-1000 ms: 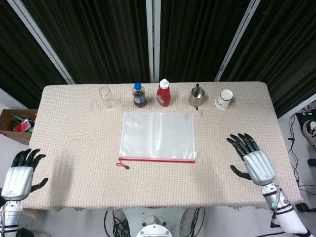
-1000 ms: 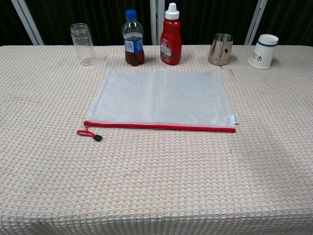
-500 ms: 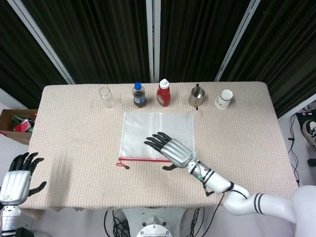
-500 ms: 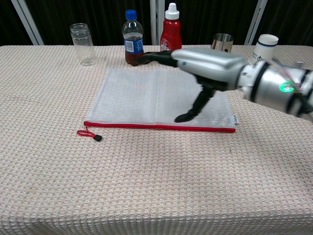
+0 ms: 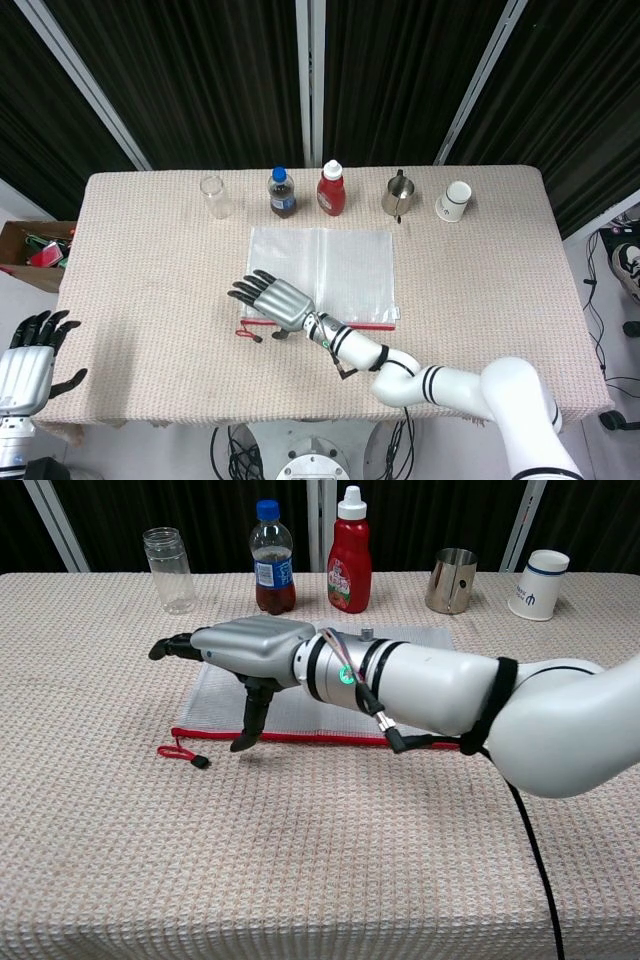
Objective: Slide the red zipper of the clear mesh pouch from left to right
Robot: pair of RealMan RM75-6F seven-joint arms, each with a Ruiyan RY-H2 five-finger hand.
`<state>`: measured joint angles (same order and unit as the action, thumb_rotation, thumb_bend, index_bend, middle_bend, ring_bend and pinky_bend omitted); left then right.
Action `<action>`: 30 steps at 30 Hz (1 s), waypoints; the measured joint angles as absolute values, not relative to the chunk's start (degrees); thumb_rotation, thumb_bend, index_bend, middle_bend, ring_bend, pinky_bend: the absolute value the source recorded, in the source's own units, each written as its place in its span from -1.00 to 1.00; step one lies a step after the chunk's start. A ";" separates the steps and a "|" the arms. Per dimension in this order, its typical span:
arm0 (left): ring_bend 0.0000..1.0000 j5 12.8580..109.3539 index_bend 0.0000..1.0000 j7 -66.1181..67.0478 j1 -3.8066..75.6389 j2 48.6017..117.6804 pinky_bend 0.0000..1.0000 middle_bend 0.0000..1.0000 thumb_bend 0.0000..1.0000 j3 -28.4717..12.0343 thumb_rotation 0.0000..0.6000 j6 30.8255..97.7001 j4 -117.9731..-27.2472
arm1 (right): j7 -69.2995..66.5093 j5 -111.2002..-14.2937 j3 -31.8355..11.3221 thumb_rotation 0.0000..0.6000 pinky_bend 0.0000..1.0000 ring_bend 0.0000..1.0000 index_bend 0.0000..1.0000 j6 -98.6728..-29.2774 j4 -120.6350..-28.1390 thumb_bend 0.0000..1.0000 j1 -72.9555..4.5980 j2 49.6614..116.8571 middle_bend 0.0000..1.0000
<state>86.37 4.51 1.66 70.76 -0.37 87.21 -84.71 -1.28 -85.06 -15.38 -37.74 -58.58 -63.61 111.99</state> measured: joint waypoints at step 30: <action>-0.80 85.75 -0.47 1.22 0.66 71.31 -0.74 -0.72 -0.73 -0.15 1.00 86.87 -82.20 | -9.57 -91.14 -10.55 1.00 -1.00 -1.00 -0.34 -39.45 -47.81 -0.69 -74.50 118.14 -0.74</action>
<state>85.75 1.22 0.66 71.31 -0.15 86.87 -82.20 -9.57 -91.14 -10.55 -39.45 -47.81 -74.50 118.14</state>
